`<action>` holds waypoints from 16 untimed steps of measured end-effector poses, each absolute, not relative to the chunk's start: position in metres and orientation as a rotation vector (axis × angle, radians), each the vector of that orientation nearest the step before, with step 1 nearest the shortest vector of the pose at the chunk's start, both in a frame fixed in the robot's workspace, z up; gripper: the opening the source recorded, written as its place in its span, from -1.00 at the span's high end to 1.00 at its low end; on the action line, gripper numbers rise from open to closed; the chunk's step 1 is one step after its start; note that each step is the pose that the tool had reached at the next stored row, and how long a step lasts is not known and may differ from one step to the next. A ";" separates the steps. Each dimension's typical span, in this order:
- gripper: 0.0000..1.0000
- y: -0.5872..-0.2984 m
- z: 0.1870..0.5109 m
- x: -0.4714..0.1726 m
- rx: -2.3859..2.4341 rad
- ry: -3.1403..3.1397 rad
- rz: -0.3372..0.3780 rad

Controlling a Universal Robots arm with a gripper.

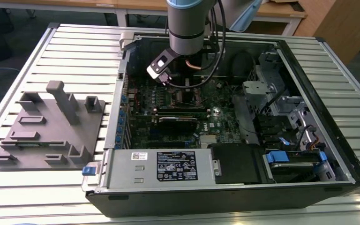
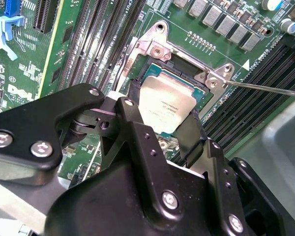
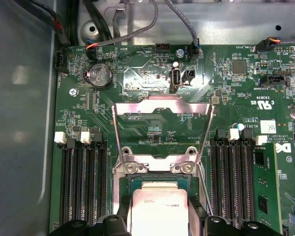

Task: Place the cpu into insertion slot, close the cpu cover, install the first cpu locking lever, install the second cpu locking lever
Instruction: 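Place the cpu into insertion slot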

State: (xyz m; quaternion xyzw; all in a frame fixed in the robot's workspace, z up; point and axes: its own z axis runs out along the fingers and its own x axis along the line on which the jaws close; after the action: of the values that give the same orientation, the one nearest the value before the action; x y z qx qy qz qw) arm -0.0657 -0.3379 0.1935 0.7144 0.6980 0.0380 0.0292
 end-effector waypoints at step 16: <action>-0.08 -0.338 0.192 -0.065 2.207 2.150 0.117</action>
State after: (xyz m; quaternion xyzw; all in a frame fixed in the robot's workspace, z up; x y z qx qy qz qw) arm -0.0655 -0.3379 0.1918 0.7154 0.6971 0.0378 0.0293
